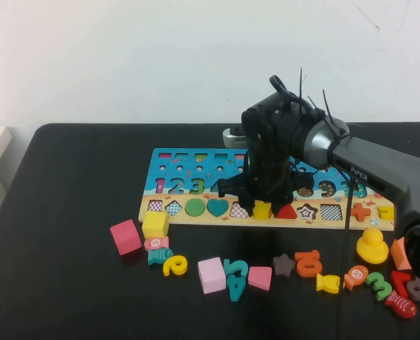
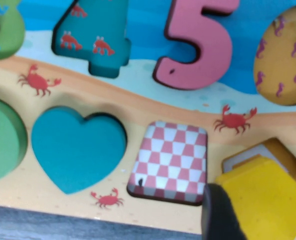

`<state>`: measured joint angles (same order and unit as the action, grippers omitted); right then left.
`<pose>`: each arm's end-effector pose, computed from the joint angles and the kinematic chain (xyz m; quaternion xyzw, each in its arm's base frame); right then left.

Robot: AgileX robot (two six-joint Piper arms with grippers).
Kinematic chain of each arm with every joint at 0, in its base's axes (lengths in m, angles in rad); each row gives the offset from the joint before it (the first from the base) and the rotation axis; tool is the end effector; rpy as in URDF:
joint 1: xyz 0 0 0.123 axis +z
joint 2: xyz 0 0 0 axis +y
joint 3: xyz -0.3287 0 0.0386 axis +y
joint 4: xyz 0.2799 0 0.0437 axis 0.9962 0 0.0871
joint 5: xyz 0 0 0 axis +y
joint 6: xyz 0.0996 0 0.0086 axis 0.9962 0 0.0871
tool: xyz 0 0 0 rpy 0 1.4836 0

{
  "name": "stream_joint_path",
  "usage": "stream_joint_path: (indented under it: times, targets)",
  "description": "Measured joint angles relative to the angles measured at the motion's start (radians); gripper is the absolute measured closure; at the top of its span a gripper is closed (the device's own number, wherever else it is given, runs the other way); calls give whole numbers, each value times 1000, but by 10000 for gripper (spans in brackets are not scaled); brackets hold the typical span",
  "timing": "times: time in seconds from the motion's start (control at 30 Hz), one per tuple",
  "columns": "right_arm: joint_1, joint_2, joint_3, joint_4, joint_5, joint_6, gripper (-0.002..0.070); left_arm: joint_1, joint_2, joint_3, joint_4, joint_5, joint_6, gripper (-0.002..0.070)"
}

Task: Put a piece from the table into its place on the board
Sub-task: Place the "five-pointed star" into the hole of the five-pointed star

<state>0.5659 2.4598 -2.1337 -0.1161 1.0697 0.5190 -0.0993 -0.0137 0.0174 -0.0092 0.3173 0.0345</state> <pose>0.4989 0.3049 0.1559 -0.0442 0.9890 0.0210 0.1397 0.0478 -0.0051 0.1765 0.0499 0.7832 -0.0239 0.6194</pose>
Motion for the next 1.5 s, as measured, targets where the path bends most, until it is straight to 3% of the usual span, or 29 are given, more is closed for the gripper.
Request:
stream_joint_path:
  times: [1.5]
  targets:
    - [0, 18, -43, -49, 27, -4, 315, 0, 0, 0, 0, 0, 0, 676]
